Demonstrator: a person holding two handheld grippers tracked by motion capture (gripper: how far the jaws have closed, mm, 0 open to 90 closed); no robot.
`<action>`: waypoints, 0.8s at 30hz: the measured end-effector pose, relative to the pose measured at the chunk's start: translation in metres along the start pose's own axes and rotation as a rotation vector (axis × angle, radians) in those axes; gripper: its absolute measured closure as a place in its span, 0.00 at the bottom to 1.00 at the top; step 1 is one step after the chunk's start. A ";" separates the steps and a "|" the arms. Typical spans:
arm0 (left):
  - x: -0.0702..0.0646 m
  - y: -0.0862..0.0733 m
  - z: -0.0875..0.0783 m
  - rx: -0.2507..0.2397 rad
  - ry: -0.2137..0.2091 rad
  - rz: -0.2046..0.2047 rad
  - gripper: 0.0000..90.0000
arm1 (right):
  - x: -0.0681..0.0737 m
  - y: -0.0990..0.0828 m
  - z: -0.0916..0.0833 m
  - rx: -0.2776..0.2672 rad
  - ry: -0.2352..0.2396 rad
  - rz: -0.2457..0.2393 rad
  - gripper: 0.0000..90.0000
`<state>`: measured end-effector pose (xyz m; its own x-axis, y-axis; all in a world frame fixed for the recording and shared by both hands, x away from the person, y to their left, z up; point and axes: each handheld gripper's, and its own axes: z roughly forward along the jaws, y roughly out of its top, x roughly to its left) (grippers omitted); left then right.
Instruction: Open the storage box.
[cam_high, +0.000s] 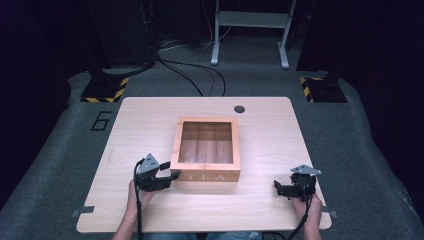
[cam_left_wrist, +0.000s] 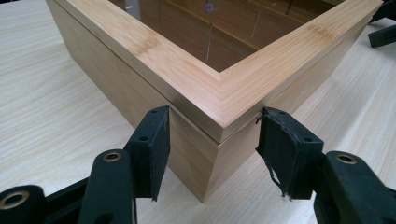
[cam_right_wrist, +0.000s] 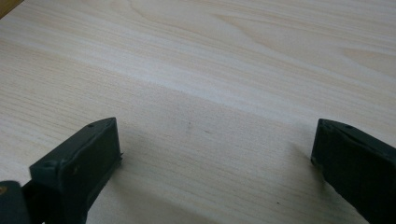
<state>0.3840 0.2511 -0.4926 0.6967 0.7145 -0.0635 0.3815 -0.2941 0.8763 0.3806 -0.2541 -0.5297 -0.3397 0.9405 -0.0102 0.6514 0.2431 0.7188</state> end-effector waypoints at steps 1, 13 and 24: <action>0.000 0.001 0.000 0.000 0.002 0.010 0.48 | 0.000 0.000 0.000 0.000 0.000 0.000 0.01; -0.002 0.007 -0.001 -0.011 0.028 0.020 0.43 | 0.000 0.000 0.000 0.000 0.000 0.000 0.01; -0.003 0.014 -0.001 -0.037 0.048 0.047 0.39 | 0.000 0.000 0.000 -0.001 -0.001 0.000 0.01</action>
<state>0.3871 0.2456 -0.4801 0.6835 0.7300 0.0005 0.3257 -0.3056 0.8947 0.3805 -0.2540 -0.5297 -0.3396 0.9405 -0.0108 0.6508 0.2432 0.7192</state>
